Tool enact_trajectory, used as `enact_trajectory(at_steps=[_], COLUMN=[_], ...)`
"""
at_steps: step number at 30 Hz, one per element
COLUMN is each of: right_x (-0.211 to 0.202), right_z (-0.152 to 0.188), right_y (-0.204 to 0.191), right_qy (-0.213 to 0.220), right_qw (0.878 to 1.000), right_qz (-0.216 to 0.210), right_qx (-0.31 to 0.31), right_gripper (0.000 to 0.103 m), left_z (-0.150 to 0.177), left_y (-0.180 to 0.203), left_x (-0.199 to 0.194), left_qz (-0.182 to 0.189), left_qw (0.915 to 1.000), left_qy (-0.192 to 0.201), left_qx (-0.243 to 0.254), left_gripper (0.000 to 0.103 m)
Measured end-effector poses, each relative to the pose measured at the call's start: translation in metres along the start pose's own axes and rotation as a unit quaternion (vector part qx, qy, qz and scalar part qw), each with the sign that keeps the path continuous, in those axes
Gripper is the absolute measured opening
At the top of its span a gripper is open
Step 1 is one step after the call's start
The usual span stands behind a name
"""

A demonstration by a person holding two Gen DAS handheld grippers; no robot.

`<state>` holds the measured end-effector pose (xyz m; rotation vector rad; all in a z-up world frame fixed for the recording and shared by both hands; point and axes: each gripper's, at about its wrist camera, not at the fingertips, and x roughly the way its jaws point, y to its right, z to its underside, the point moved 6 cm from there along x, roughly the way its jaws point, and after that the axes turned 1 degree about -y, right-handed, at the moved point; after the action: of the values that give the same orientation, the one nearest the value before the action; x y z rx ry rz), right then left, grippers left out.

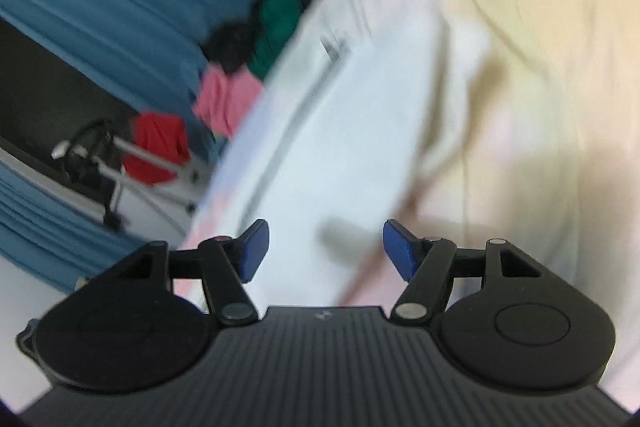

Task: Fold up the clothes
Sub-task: 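Hold the waistband with the left gripper while the right gripper grasps both cuffs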

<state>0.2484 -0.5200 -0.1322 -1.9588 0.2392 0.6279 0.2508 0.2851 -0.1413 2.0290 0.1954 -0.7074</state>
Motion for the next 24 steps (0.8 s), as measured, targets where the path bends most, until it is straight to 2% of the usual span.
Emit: enact_trajectory(at_steps=[2, 4, 7, 8, 9, 10, 12, 13, 14, 17, 24], right_x=[0.016, 0.033, 0.052, 0.056, 0.059, 0.062, 0.066, 0.068, 0.071, 0.073, 0.04], right_z=[0.007, 0.011, 0.001, -0.005, -0.013, -0.02, -0.032, -0.038, -0.041, -0.045, -0.042], right_y=[0.01, 0.018, 0.021, 0.022, 0.023, 0.024, 0.028, 0.03, 0.032, 0.032, 0.009], right_qy=[-0.023, -0.039, 0.001, 0.022, 0.045, 0.068, 0.108, 0.12, 0.123, 0.129, 0.142], right_qw=[1.0, 0.998, 0.998, 0.998, 0.997, 0.996, 0.992, 0.99, 0.989, 0.989, 0.988], right_qz=[-0.004, -0.008, -0.023, -0.024, -0.018, -0.012, -0.013, -0.017, -0.019, -0.025, -0.051], right_qx=[0.019, 0.038, 0.054, 0.056, 0.057, 0.059, 0.071, 0.076, 0.076, 0.066, 0.037], right_gripper=[0.067, 0.067, 0.066, 0.066, 0.066, 0.064, 0.058, 0.053, 0.043, 0.028, 0.021], left_z=[0.004, 0.0, -0.015, -0.021, -0.027, -0.033, -0.043, -0.047, -0.051, -0.057, -0.07], left_y=[-0.01, -0.02, -0.022, -0.022, -0.022, -0.023, -0.024, -0.024, -0.024, -0.015, 0.009], left_x=[0.017, 0.031, 0.044, 0.047, 0.051, 0.057, 0.062, 0.063, 0.063, 0.05, 0.008], left_qz=[0.008, 0.008, 0.01, 0.011, 0.007, -0.01, -0.026, -0.029, -0.031, -0.025, -0.002], left_qw=[0.9991, 0.9981, 0.9968, 0.996, 0.9952, 0.9944, 0.9932, 0.9928, 0.9927, 0.9942, 0.9967], left_qy=[-0.024, -0.013, 0.016, 0.025, 0.031, 0.027, 0.024, 0.023, 0.024, 0.029, 0.035], left_qx=[-0.033, -0.06, -0.078, -0.085, -0.092, -0.101, -0.111, -0.114, -0.114, -0.101, -0.073], left_gripper=[0.081, 0.08, 0.079, 0.072, 0.057, 0.047, 0.037, 0.029, 0.024, 0.018, 0.016])
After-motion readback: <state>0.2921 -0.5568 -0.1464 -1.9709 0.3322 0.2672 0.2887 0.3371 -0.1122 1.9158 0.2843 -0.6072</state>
